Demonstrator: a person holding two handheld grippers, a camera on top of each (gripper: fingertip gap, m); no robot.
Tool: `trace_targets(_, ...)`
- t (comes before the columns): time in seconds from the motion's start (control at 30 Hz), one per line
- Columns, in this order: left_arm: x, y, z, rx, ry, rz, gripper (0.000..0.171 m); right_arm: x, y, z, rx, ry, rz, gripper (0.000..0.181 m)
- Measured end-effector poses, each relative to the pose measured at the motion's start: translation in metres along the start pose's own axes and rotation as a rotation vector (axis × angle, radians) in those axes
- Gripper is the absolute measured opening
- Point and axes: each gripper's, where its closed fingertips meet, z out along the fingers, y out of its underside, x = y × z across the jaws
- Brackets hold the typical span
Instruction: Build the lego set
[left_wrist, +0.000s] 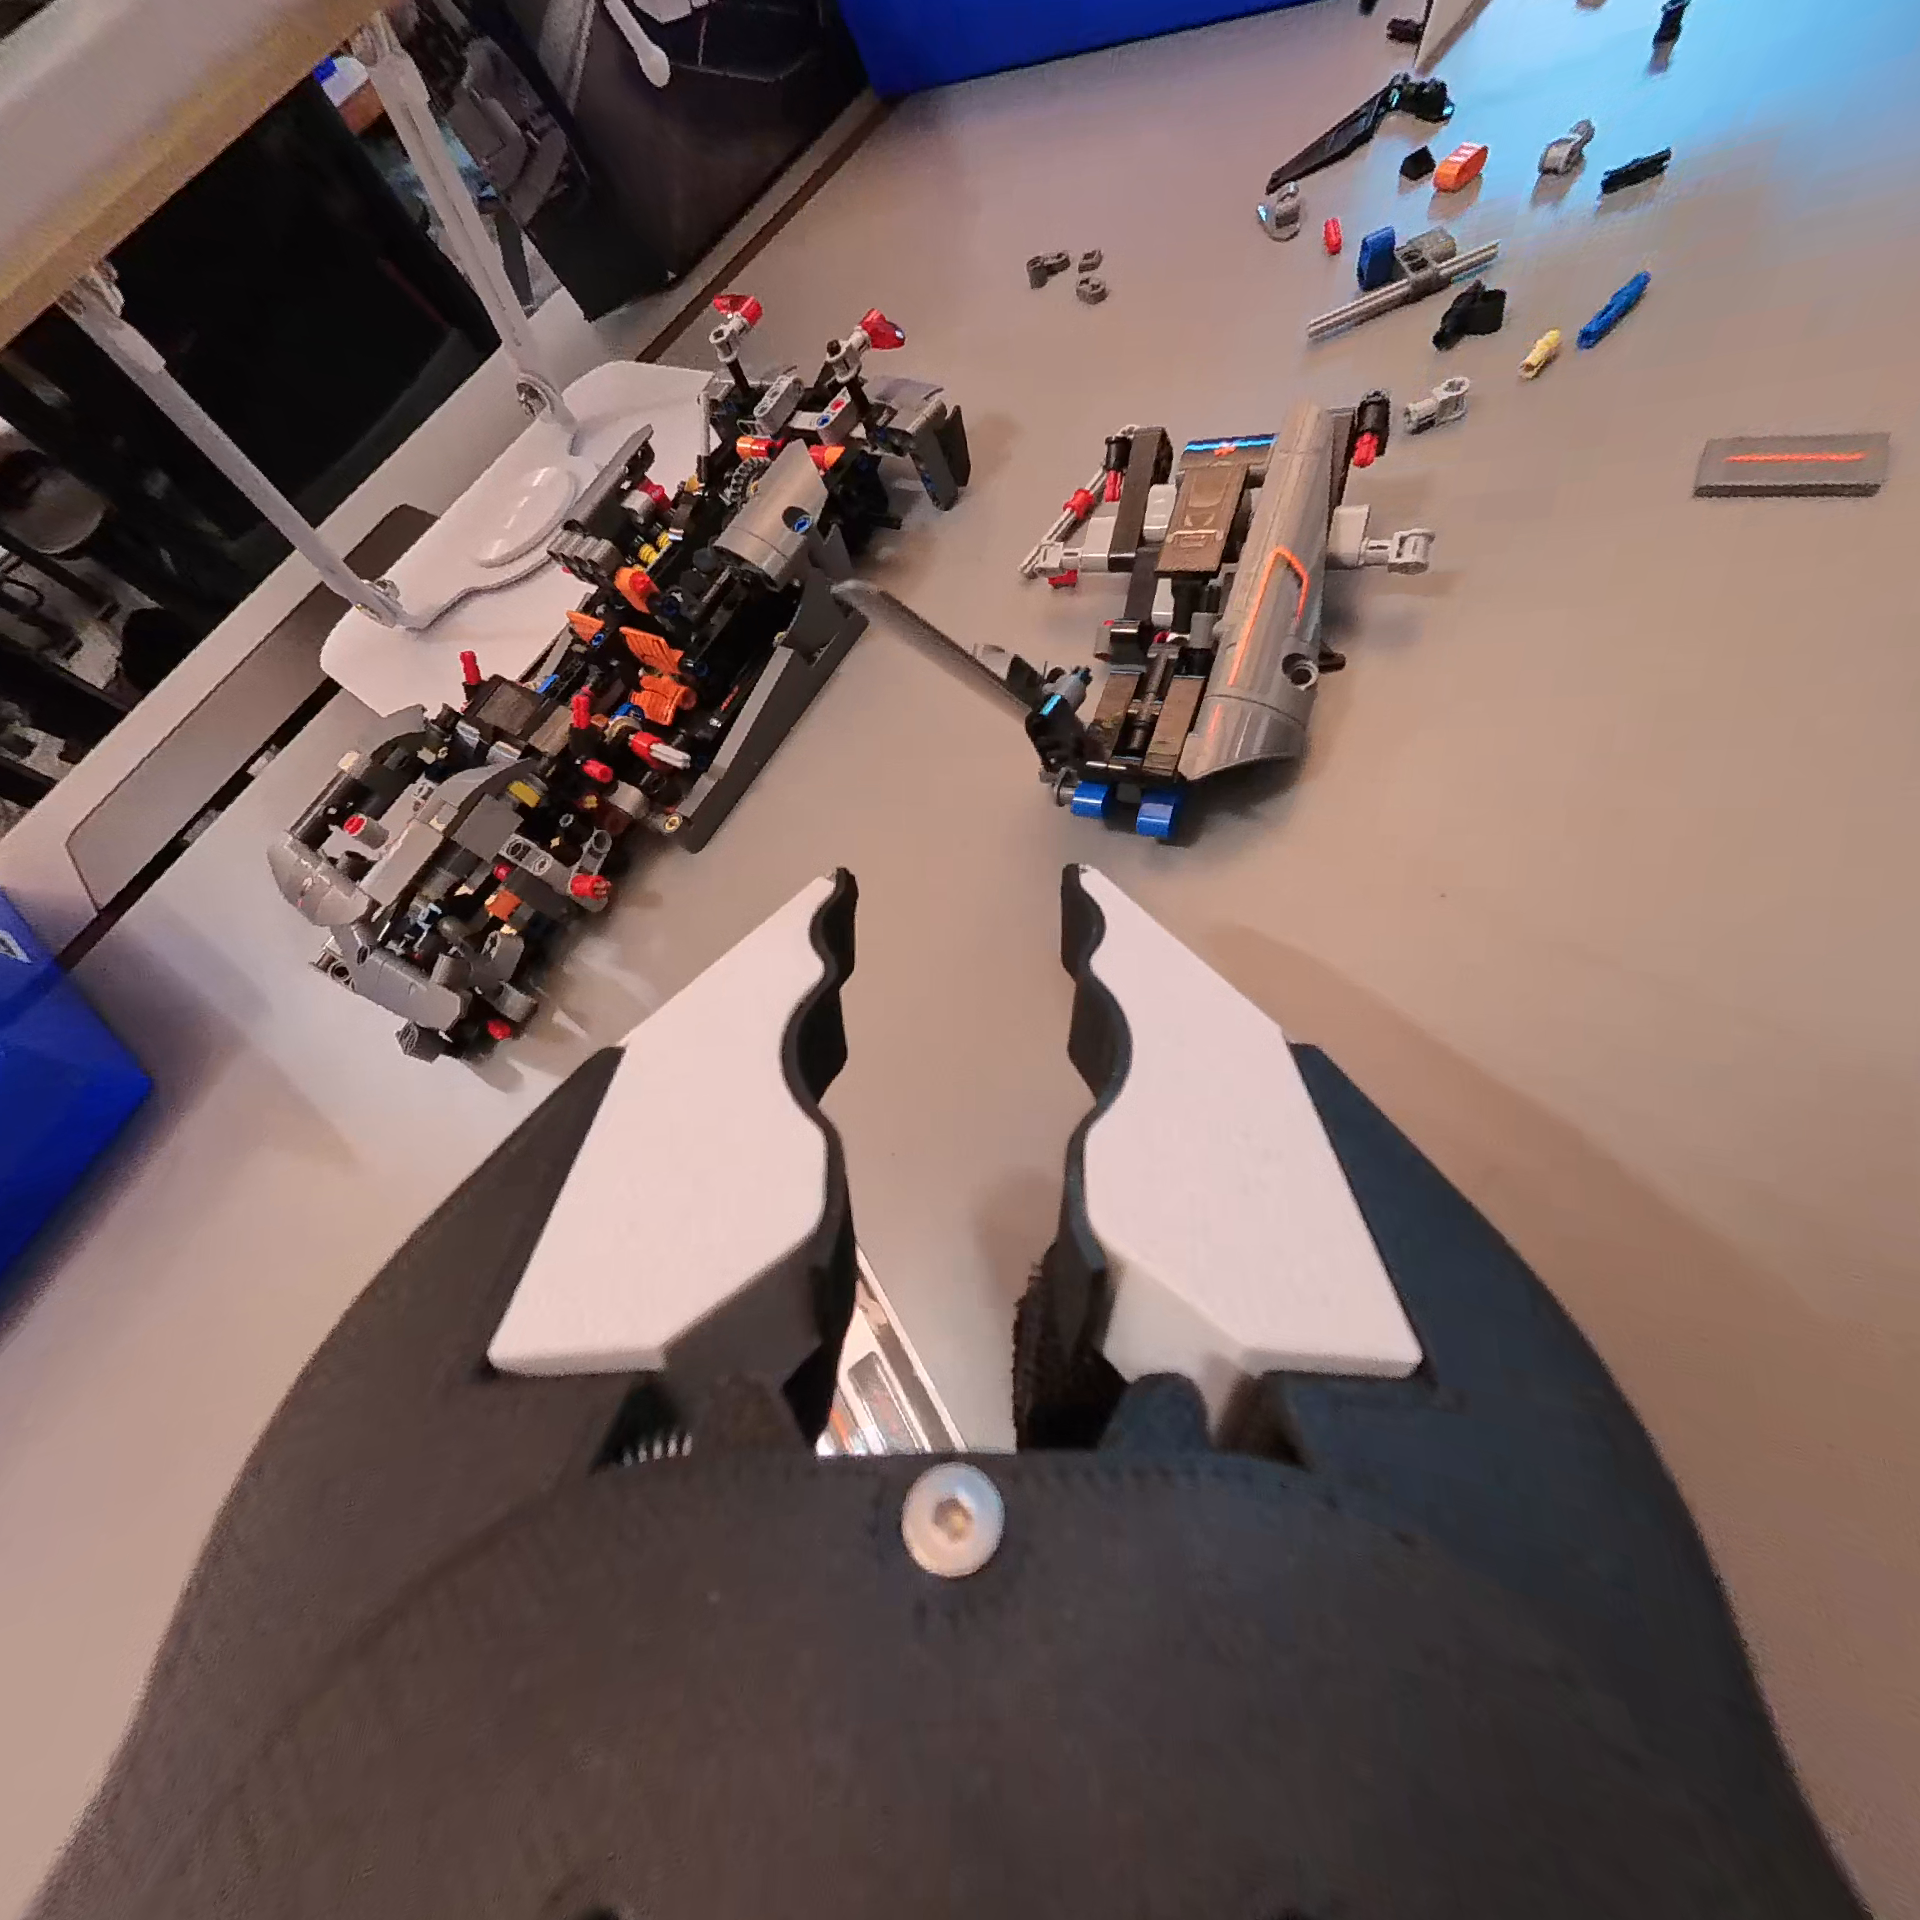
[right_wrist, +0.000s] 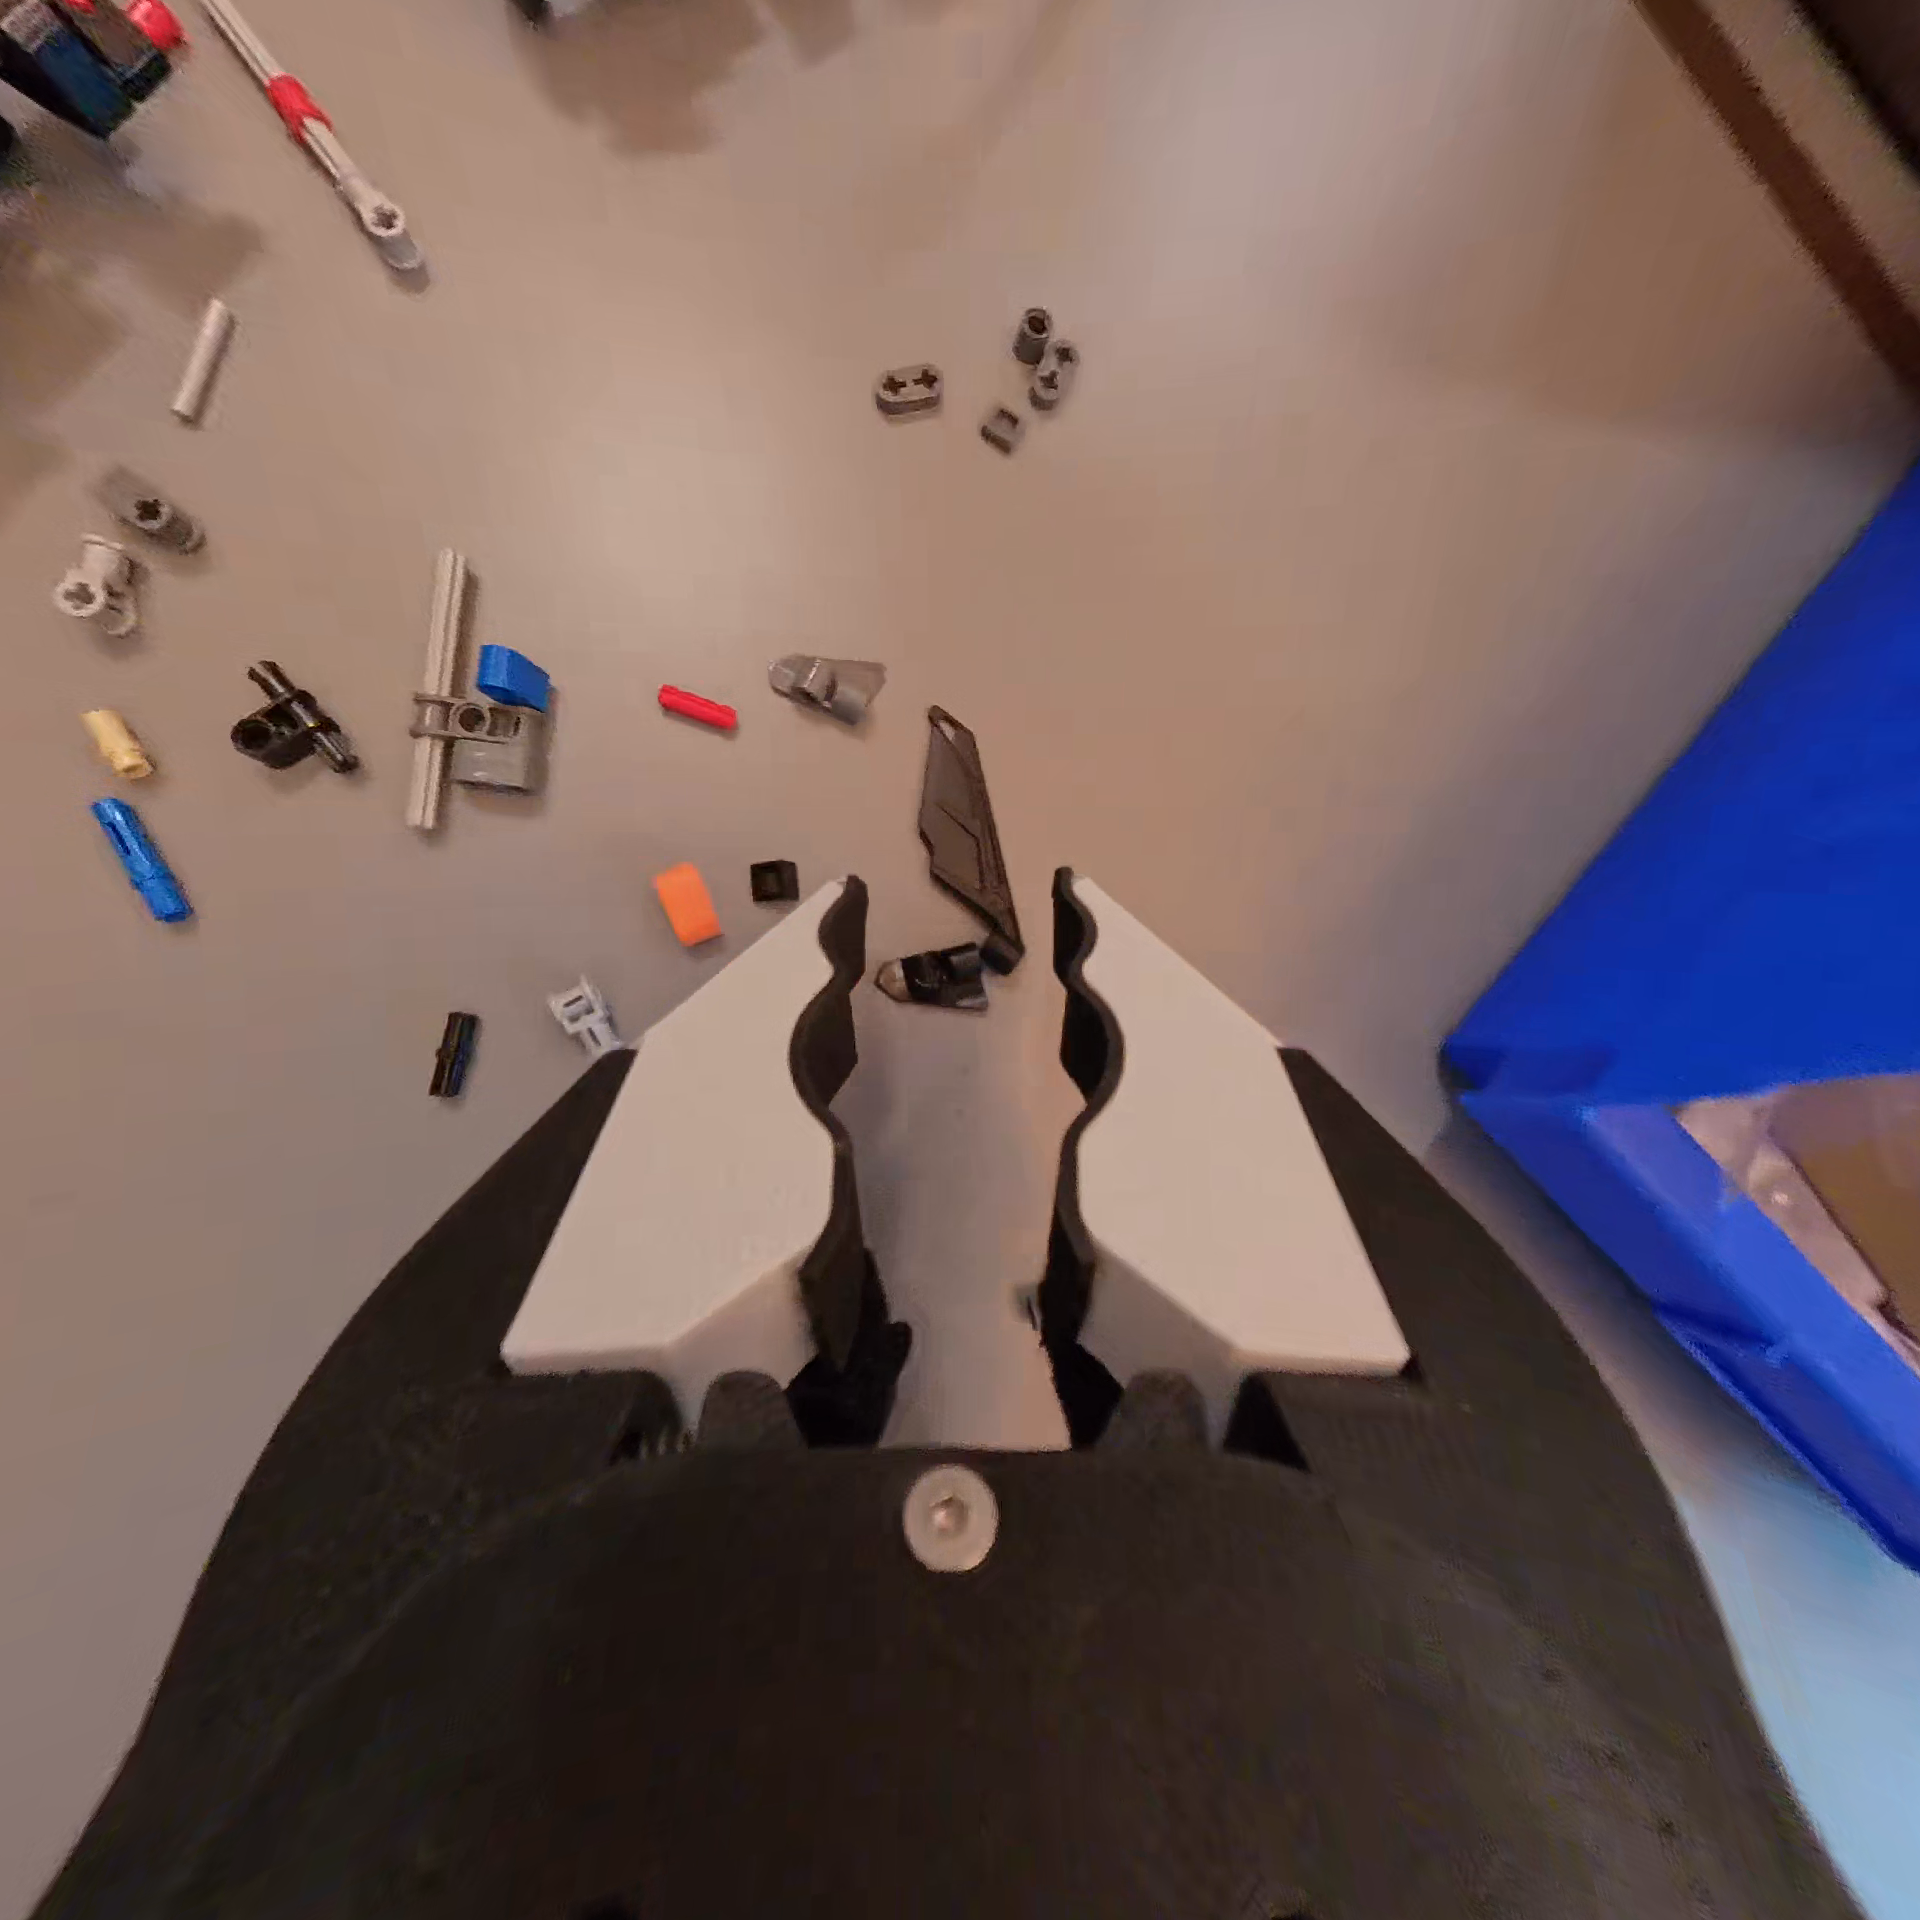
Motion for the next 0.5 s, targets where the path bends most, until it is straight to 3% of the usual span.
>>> trace_targets(0.1, 0.0, 0.0, 0.002, -0.003, 0.001, 0.002, 0.038, 0.0, 0.01, 0.013, -0.076, -0.033, -0.003, 0.029)
trace_targets(0.23, -0.005, -0.002, 0.0, 0.007, -0.024, 0.001, 0.039, -0.002, 0.008, 0.019, -0.072, -0.063, 0.0, 0.01)
trace_targets(0.5, -0.008, -0.014, -0.004, 0.044, -0.05, 0.005, 0.04, -0.001, -0.003, 0.016, -0.007, -0.05, -0.002, 0.0)
